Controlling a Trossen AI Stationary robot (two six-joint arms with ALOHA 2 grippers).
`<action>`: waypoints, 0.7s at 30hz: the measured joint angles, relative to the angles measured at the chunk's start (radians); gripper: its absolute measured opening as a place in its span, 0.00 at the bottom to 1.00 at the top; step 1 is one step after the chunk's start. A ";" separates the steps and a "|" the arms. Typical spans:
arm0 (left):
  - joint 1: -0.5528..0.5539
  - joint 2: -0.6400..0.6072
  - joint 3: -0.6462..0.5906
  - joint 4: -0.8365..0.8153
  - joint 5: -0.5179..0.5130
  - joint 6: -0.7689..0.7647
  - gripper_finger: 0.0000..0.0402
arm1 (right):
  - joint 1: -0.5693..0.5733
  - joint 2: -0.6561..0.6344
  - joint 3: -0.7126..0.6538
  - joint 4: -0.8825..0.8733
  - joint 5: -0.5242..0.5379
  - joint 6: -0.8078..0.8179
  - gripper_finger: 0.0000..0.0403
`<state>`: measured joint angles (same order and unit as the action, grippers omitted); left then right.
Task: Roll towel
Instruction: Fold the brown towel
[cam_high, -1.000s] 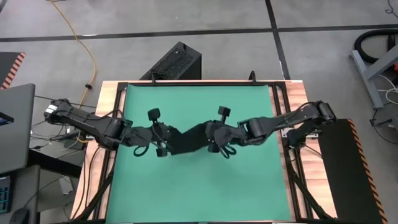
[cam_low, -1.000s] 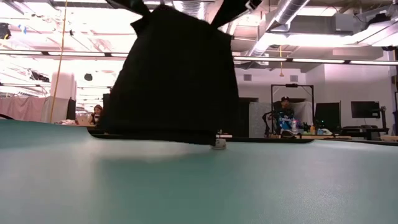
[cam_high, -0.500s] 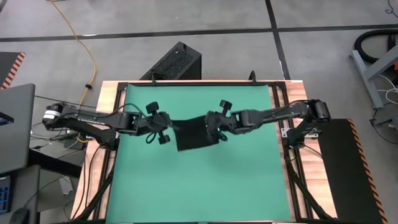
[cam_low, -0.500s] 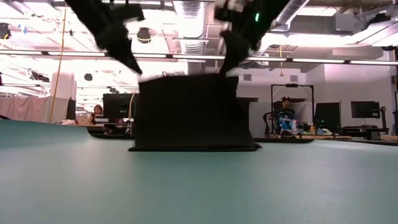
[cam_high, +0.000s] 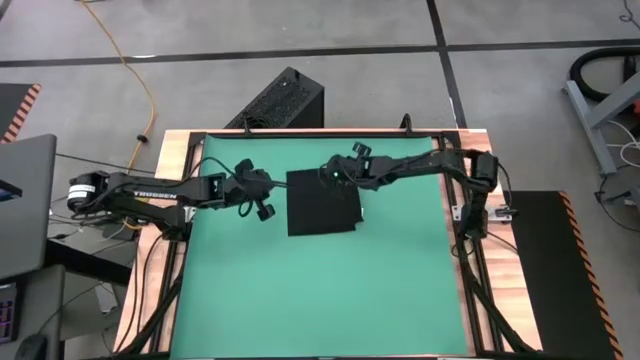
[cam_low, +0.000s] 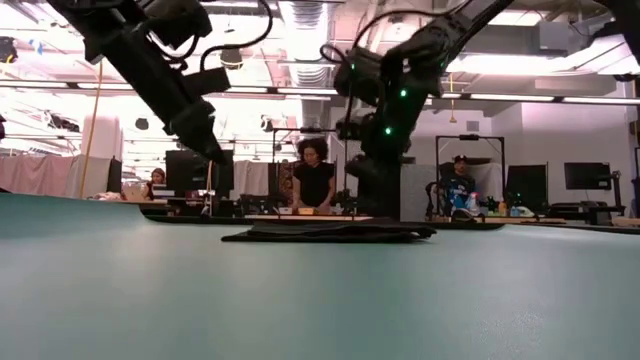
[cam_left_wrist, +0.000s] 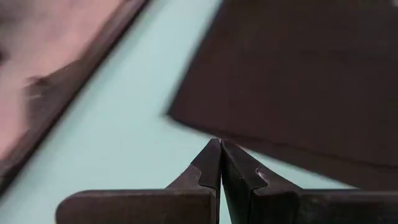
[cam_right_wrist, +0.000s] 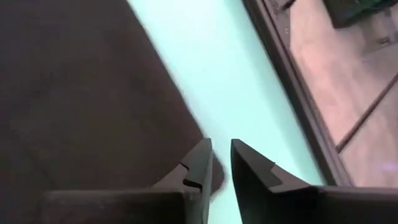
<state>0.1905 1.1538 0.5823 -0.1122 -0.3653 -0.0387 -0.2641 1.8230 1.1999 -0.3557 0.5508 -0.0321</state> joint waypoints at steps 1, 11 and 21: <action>-0.003 0.000 0.000 0.015 0.050 0.000 0.00 | -0.008 -0.002 0.000 -0.001 0.000 -0.024 0.22; -0.205 0.000 0.001 0.086 0.183 0.046 0.00 | 0.084 -0.205 -0.008 0.011 -0.446 -0.153 0.37; -0.428 0.000 0.001 0.082 -0.041 -0.053 0.00 | 0.314 -0.019 -0.069 0.410 -0.408 -0.267 0.35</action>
<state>-0.2379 1.1534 0.5835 -0.0301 -0.4059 -0.0921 0.0504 1.8035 1.1307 0.0540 0.1431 -0.2989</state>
